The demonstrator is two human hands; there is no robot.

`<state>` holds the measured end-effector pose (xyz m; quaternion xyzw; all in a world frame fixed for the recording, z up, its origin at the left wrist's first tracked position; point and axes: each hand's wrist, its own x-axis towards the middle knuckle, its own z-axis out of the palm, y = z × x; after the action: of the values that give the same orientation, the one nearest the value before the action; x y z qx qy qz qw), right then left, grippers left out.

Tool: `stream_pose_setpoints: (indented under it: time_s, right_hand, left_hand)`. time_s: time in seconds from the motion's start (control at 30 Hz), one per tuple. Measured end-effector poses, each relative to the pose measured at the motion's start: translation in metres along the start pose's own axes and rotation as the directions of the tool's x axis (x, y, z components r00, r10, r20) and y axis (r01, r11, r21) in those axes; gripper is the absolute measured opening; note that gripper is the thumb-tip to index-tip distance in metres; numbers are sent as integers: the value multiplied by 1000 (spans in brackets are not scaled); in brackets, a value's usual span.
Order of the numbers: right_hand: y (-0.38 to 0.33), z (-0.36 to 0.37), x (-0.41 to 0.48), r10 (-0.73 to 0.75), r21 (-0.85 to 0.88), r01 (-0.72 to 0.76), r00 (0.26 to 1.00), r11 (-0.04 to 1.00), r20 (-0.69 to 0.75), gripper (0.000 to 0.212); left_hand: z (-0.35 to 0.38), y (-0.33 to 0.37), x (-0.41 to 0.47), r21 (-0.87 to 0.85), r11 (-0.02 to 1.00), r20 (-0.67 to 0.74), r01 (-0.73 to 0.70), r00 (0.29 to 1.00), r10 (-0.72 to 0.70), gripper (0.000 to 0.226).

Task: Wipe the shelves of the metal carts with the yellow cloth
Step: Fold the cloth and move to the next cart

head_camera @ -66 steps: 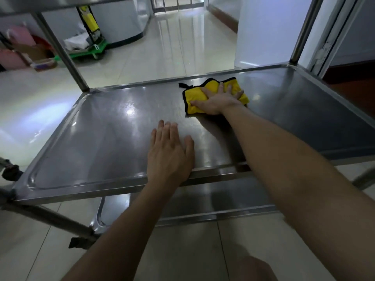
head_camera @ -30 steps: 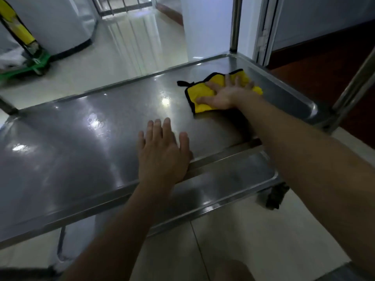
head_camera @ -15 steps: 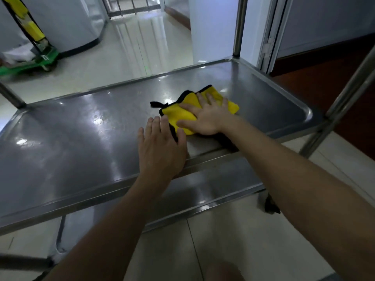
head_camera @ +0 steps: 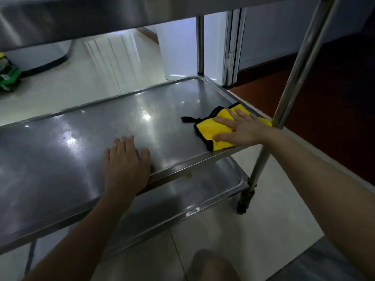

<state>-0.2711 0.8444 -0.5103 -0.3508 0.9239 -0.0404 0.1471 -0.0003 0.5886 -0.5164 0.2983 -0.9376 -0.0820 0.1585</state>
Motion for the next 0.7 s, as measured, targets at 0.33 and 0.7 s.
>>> stream_pose_setpoints:
  time_s: [0.33, 0.7]
  right_hand:
    - [-80, -22, 156, 48, -12, -50, 991, 999, -125, 117]
    - [-167, 8, 93, -68, -47, 64, 995, 997, -78, 95]
  left_hand:
    - [-2, -30, 15, -4, 1000, -5, 6, 1000, -6, 65]
    - [-24, -90, 14, 70, 987, 0, 143, 990, -144, 68]
